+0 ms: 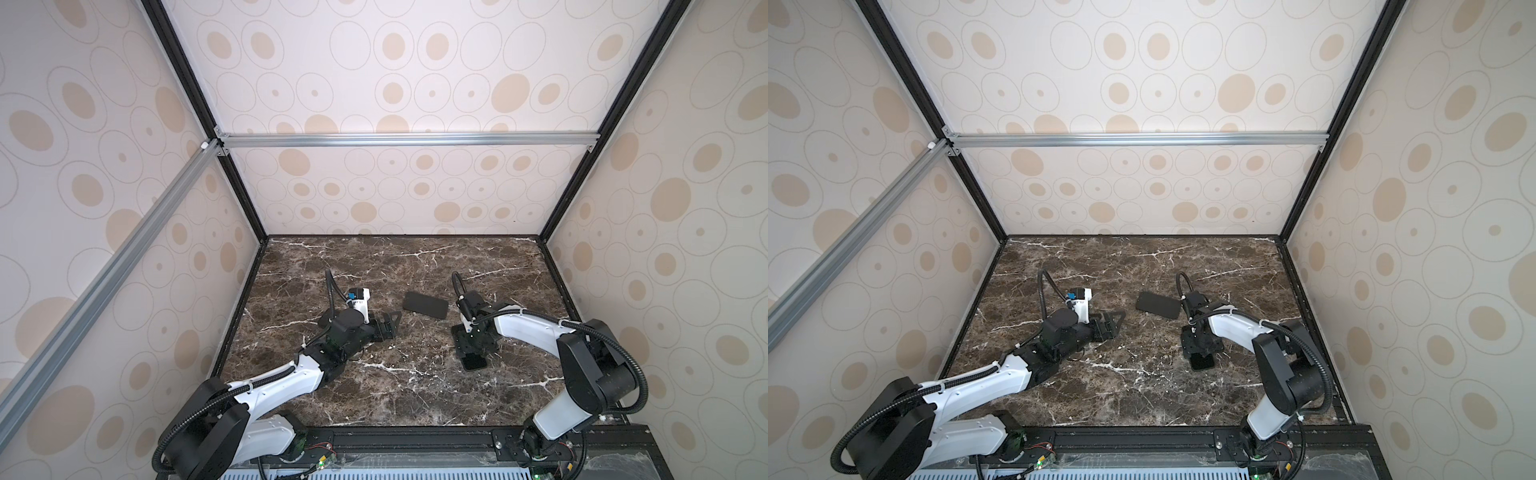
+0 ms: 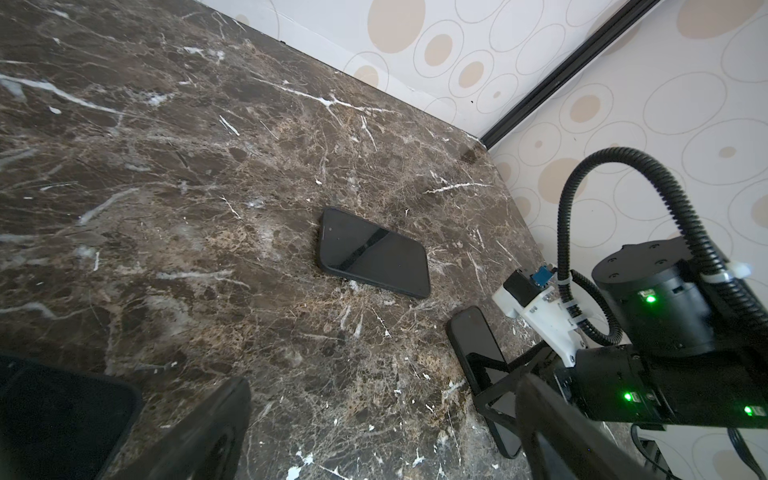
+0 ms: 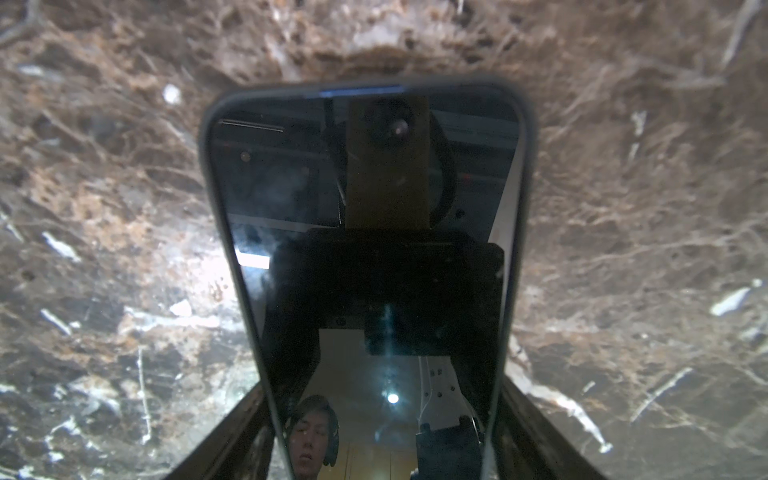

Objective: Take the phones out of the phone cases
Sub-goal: 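Lift the cased phone with the right gripper toward the left gripper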

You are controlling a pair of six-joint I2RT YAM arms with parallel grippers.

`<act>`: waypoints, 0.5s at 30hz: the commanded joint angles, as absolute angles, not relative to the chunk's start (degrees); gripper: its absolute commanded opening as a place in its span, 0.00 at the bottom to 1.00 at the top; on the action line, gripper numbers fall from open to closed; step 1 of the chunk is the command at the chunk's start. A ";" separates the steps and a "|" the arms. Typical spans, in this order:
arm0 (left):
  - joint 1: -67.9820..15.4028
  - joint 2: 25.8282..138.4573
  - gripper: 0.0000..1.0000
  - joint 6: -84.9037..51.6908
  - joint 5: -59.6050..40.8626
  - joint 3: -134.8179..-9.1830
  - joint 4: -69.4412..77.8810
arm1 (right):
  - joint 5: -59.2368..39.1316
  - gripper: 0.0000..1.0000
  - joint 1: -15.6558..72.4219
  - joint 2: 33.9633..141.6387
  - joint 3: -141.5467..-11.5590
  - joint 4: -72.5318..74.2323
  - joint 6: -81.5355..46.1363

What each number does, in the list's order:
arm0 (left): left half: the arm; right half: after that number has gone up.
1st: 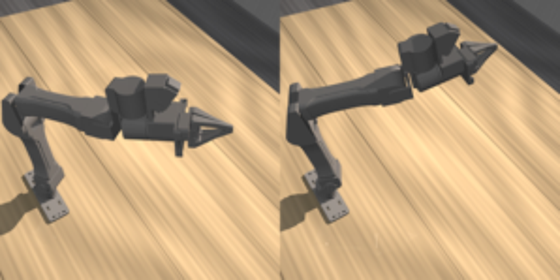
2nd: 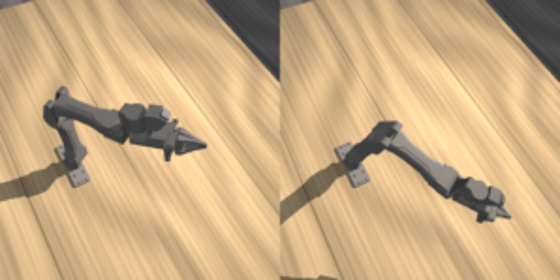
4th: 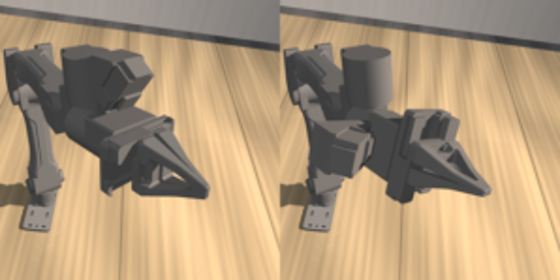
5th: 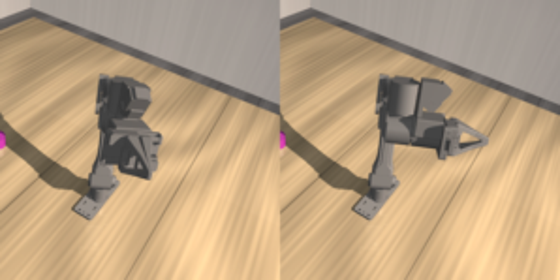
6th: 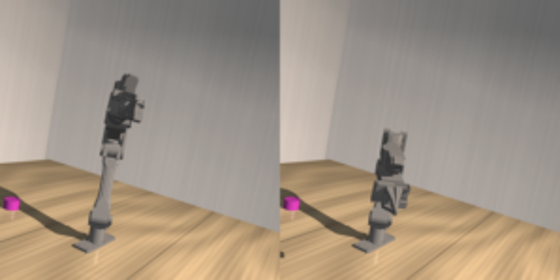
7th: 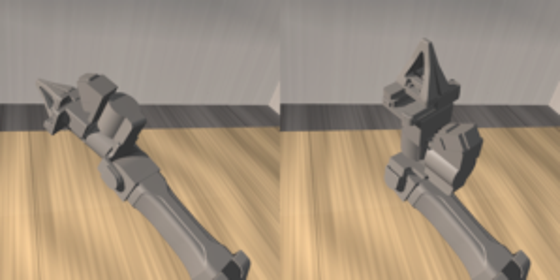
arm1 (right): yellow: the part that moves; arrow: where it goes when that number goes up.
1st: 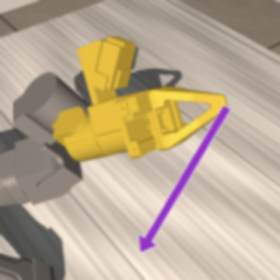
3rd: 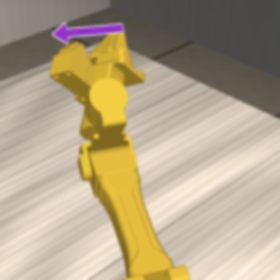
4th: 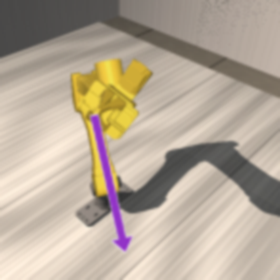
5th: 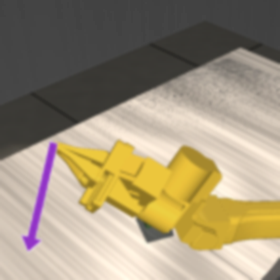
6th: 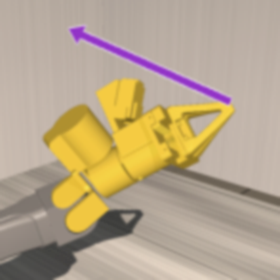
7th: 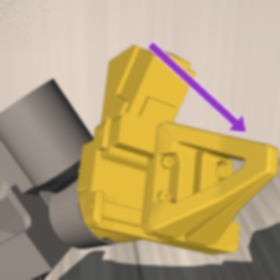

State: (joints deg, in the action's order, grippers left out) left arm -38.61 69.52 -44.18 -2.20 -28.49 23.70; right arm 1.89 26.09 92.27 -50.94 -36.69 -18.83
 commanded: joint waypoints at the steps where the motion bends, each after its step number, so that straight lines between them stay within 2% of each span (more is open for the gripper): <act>1: -38.33 70.61 0.99 -43.55 -3.07 -31.46 24.07 | 1.32 0.74 26.32 89.65 -50.73 -36.35 -19.23; 8: -39.96 74.23 0.99 -46.92 -7.21 -31.77 29.37 | -7.31 0.72 26.29 81.66 -47.64 -28.83 -23.69; 15: -42.38 78.34 0.99 -51.14 -9.20 -32.05 34.93 | -19.05 0.73 26.37 77.38 -41.47 -14.71 -30.48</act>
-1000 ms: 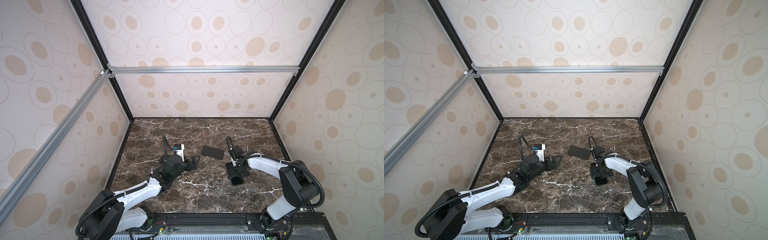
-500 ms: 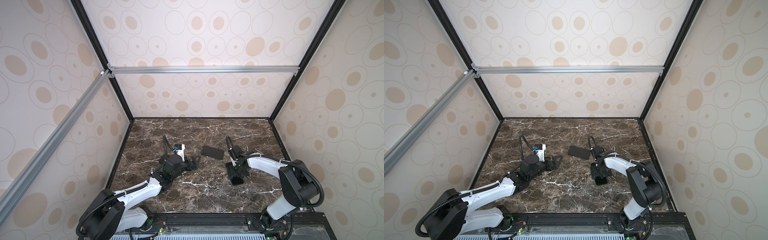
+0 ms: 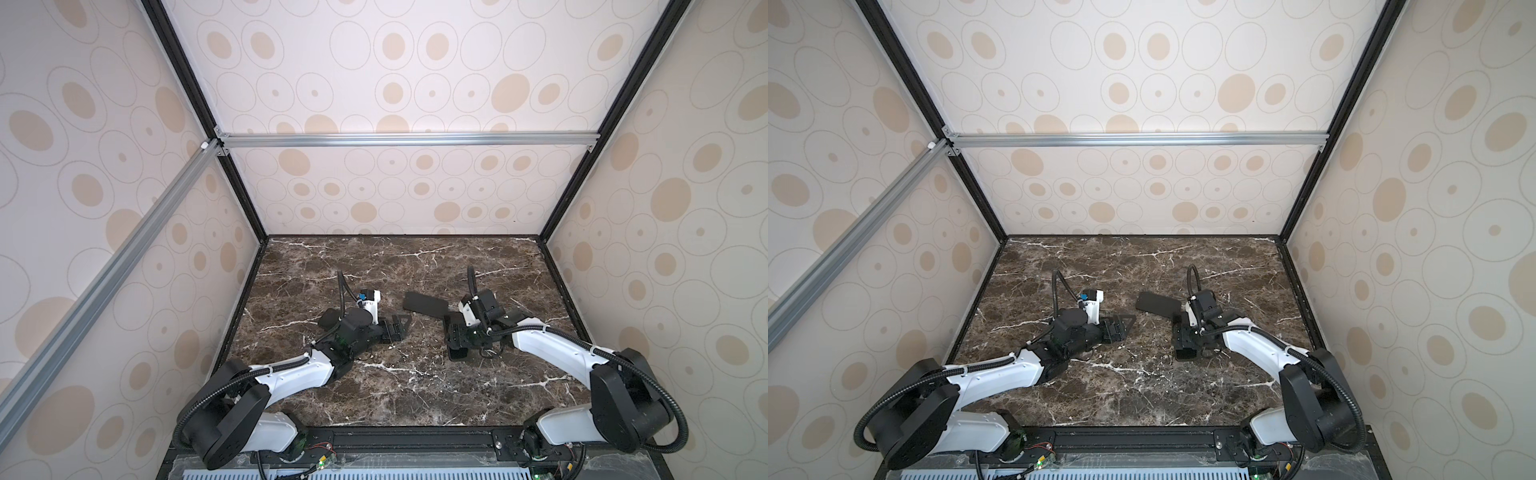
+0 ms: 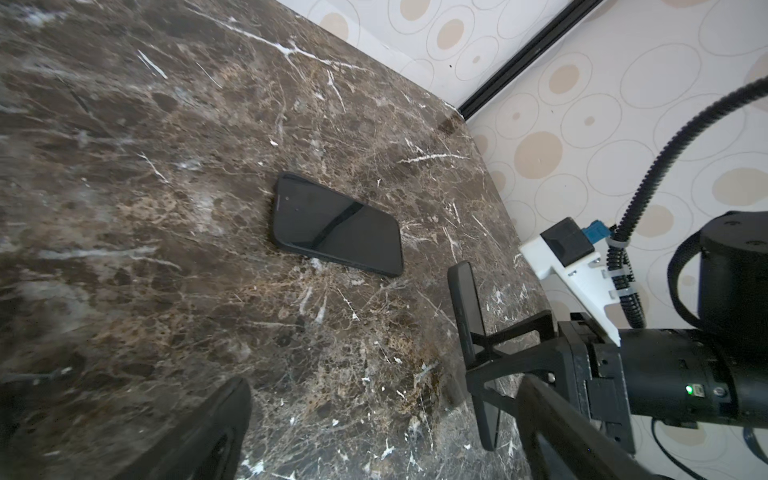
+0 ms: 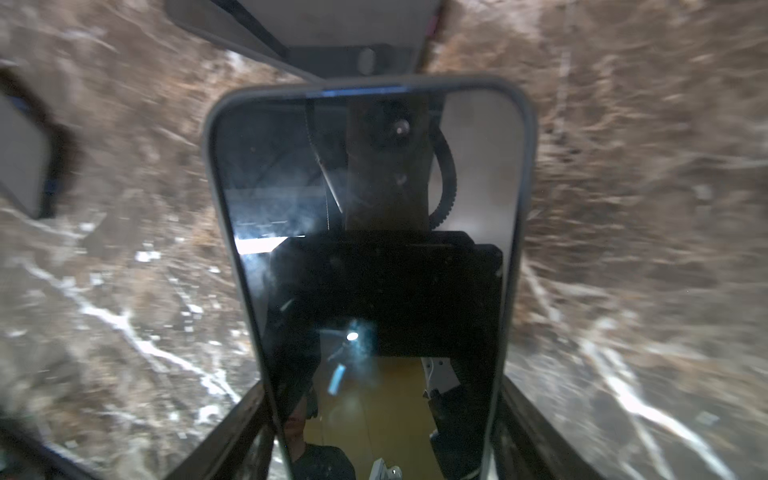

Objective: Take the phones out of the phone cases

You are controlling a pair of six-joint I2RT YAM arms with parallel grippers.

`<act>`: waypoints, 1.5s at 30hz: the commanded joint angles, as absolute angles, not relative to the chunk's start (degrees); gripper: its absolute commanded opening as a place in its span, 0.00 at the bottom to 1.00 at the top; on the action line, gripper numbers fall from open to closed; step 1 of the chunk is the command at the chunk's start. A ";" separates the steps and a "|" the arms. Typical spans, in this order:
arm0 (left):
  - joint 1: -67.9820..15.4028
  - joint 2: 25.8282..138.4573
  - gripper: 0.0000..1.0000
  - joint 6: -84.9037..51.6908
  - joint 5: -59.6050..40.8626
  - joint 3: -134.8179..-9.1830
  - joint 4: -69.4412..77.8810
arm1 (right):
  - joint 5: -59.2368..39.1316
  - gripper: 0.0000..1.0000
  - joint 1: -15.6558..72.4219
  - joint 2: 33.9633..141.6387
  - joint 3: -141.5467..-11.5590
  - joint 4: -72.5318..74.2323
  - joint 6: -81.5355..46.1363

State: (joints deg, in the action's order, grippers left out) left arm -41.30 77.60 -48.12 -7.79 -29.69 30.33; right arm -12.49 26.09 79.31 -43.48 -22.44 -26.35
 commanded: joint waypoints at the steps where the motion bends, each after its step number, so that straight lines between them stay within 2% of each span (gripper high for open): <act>1: -42.78 78.74 0.99 -51.30 -9.37 -32.16 35.50 | -20.15 0.73 26.34 76.89 -40.75 -12.78 -31.02; 7: -45.01 82.67 0.98 -52.02 -9.32 -34.33 36.71 | -24.43 0.74 27.78 74.82 -37.06 -2.30 -33.88; 16: -47.09 88.64 0.91 -53.57 -9.86 -38.43 39.03 | -22.39 0.75 31.79 73.83 -38.19 -0.88 -31.46; 31: -47.72 91.10 0.52 -54.59 -9.61 -38.18 39.73 | -20.83 0.75 34.44 73.13 -38.67 -0.17 -30.35; 38: -47.81 91.92 0.38 -54.68 -10.27 -38.60 40.03 | -20.35 0.75 34.64 73.06 -39.15 -0.42 -30.05; 45: -47.88 91.91 0.30 -54.76 -10.36 -38.54 39.99 | -20.38 0.75 35.03 72.82 -39.42 -0.01 -29.81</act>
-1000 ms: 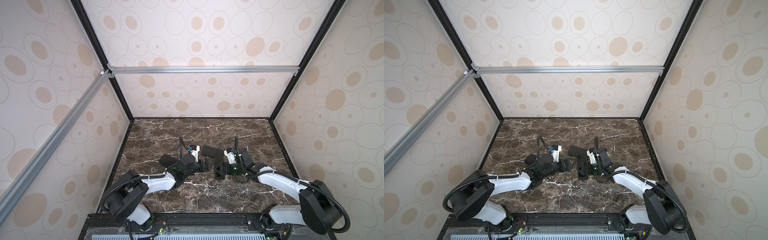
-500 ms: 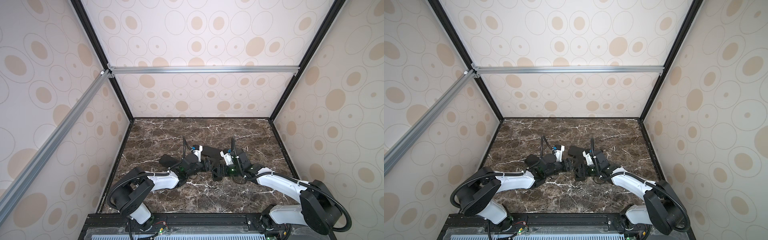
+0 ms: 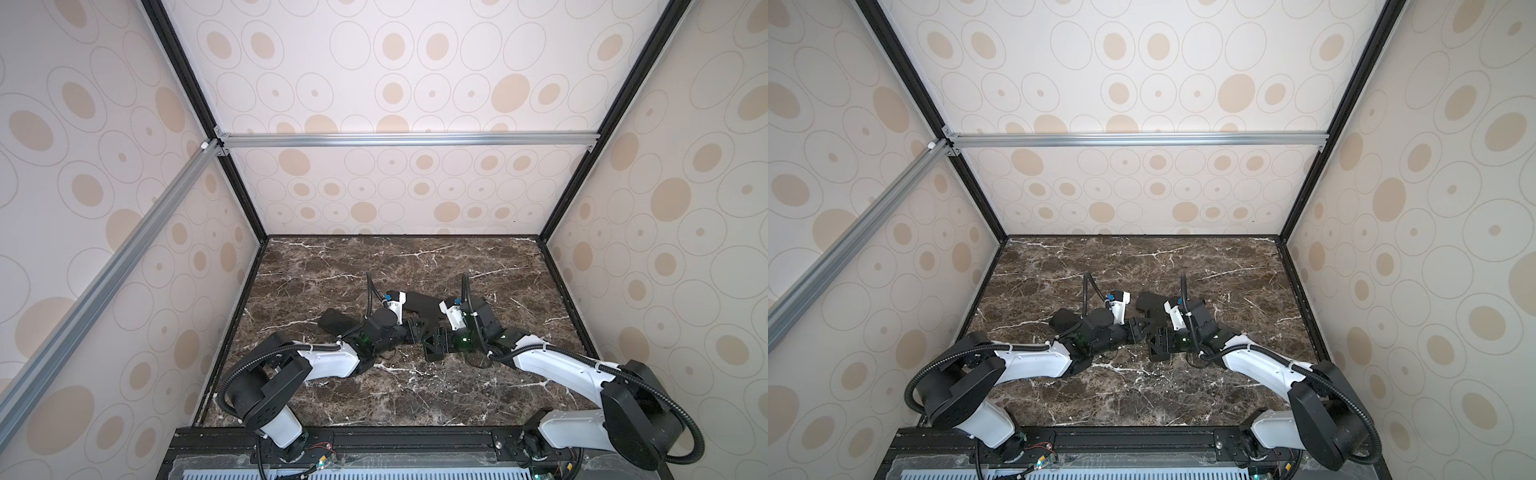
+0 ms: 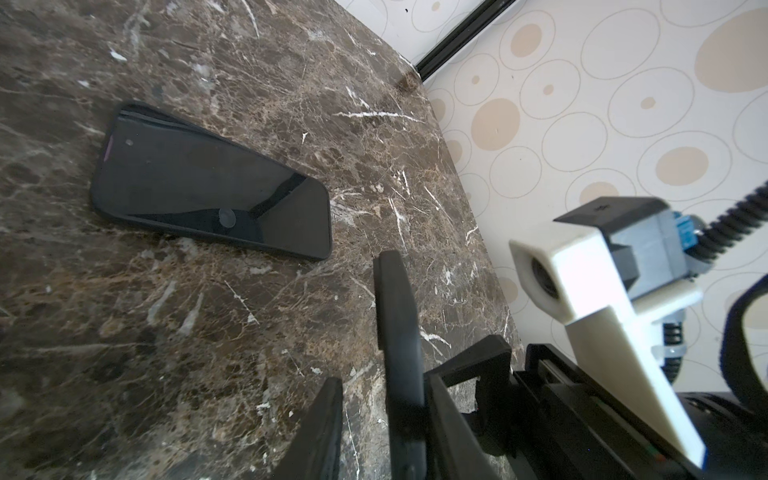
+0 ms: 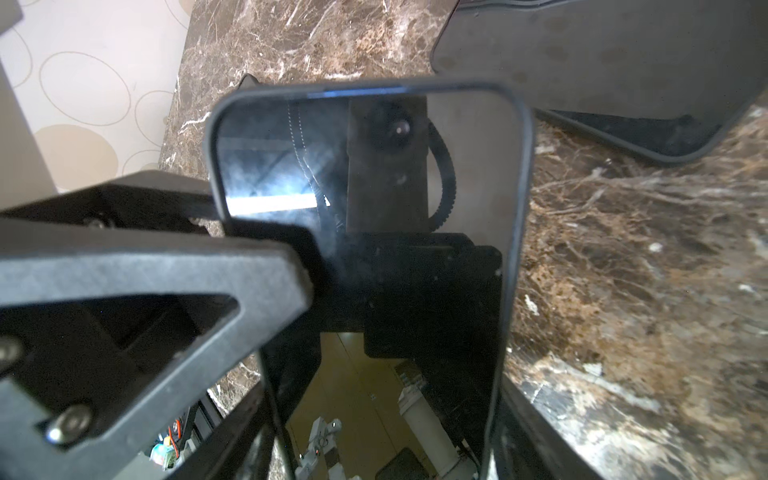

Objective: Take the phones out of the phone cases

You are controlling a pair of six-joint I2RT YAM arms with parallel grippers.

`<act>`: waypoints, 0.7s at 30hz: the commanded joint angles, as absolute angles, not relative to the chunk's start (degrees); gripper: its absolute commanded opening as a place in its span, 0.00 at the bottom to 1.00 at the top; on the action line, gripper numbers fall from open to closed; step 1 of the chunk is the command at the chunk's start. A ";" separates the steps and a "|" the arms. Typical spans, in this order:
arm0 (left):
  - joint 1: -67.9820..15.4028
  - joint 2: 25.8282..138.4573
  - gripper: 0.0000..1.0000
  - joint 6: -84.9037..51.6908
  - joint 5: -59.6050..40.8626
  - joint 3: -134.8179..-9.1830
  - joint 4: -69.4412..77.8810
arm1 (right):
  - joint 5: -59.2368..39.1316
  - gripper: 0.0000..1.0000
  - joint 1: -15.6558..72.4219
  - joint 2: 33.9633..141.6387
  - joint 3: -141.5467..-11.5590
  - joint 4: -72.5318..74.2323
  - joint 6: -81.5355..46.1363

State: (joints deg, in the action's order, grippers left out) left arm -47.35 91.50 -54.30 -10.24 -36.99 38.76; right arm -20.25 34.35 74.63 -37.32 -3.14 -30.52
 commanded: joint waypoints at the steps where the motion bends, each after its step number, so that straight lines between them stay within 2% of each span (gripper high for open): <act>1: -47.90 91.93 0.29 -54.76 -10.37 -38.56 40.08 | -20.46 0.75 34.98 72.78 -39.38 -0.01 -29.76; 14: -47.88 90.93 0.11 -54.41 -10.46 -39.26 40.03 | -19.79 0.75 35.21 72.63 -39.31 0.38 -29.40; 18: -47.89 89.55 0.01 -54.14 -9.54 -38.94 39.75 | -19.86 0.80 35.18 72.45 -39.42 0.18 -29.05; 21: -47.78 88.08 0.00 -53.73 -8.59 -38.98 38.64 | -19.70 0.90 35.16 71.40 -38.98 0.18 -28.54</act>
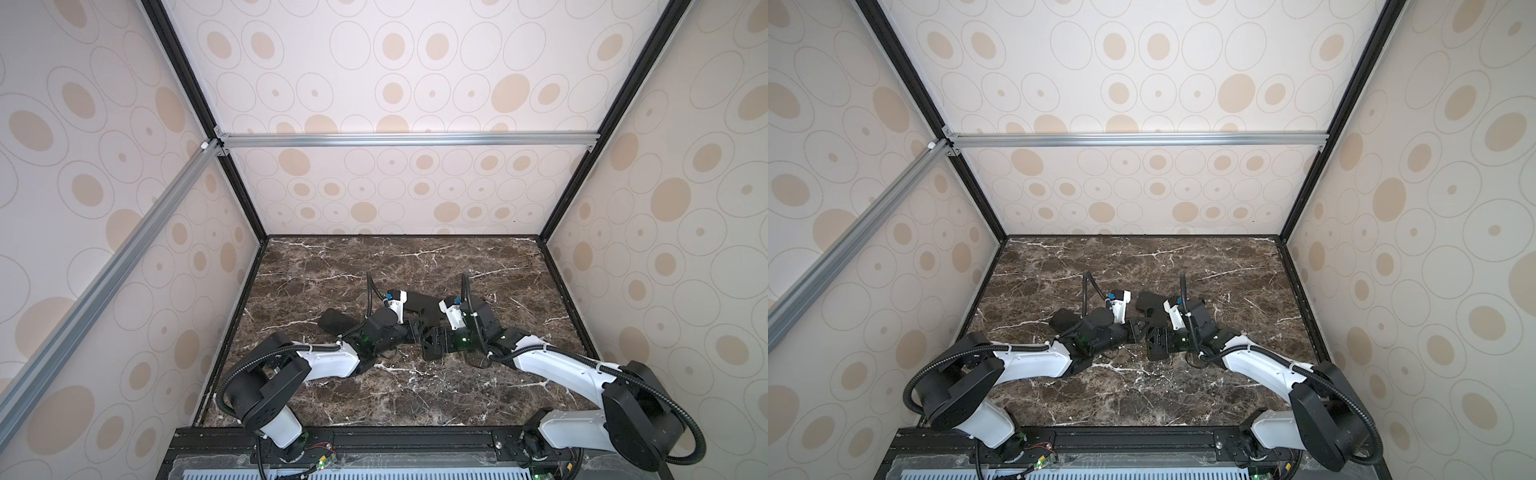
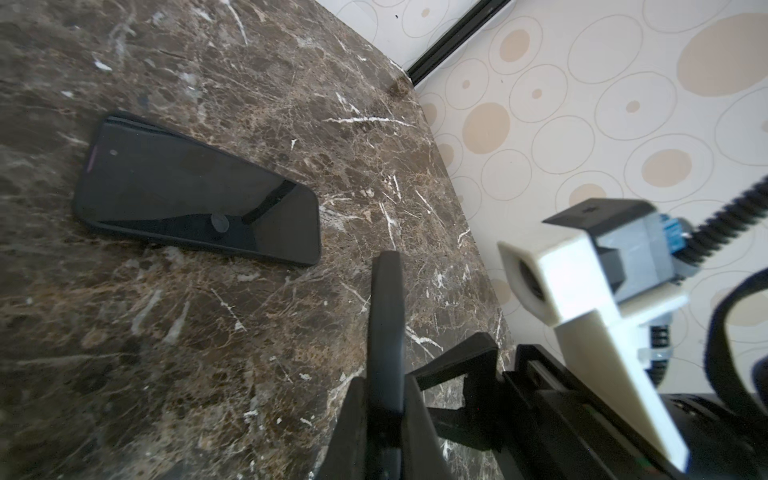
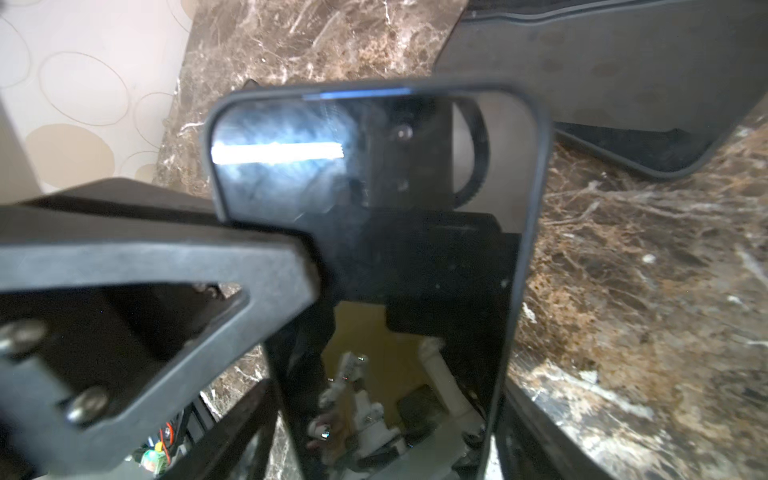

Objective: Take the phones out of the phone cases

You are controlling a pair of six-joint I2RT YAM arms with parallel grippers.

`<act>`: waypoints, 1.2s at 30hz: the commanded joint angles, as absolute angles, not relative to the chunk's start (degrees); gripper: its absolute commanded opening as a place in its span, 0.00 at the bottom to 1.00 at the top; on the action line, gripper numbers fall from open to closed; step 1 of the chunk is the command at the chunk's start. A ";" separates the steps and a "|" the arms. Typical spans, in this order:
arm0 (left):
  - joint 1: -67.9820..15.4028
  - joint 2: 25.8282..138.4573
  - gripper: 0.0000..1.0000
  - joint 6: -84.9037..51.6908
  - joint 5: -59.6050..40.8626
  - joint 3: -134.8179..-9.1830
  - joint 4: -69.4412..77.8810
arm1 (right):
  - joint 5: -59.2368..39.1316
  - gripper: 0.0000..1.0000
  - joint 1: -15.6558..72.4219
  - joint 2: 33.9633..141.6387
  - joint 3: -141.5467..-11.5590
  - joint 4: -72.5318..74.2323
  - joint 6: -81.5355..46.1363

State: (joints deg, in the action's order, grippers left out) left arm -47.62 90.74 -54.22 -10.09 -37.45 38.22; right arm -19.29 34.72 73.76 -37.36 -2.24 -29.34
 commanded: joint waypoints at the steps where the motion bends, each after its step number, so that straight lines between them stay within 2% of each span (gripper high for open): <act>1: -47.73 87.38 0.00 -53.37 -8.31 -39.00 38.29 | -19.17 0.94 35.16 70.68 -38.70 0.24 -28.10; 3: -47.22 85.65 0.00 -52.52 -7.75 -38.89 37.54 | -17.40 1.00 35.16 68.63 -37.91 0.44 -27.25; 7: -44.54 81.48 0.00 -51.30 -9.68 -37.81 37.36 | -11.51 1.00 35.08 63.47 -36.21 -0.09 -26.03; 10: -41.26 78.74 0.00 -50.86 -14.05 -37.68 37.01 | -12.49 1.00 33.58 60.27 -37.67 -3.31 -25.49; 14: -37.63 75.23 0.00 -49.29 -21.01 -38.31 36.67 | -23.97 0.93 28.21 58.00 -38.83 -1.59 -27.81; 20: -33.27 70.02 0.00 -50.32 -31.38 -38.41 39.48 | -42.90 0.90 22.83 58.31 -39.01 14.63 -36.95; 31: -30.78 65.48 0.00 -58.40 -41.93 -37.18 53.92 | -55.37 0.81 21.80 64.37 -43.71 28.84 -45.29; 36: -30.85 65.57 0.00 -59.11 -42.76 -37.87 54.58 | -57.99 0.79 22.75 66.05 -43.22 38.20 -51.70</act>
State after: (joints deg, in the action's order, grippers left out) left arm -31.27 66.59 -56.40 -40.23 -36.86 47.75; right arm -53.76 22.17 65.47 -42.22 29.65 -46.35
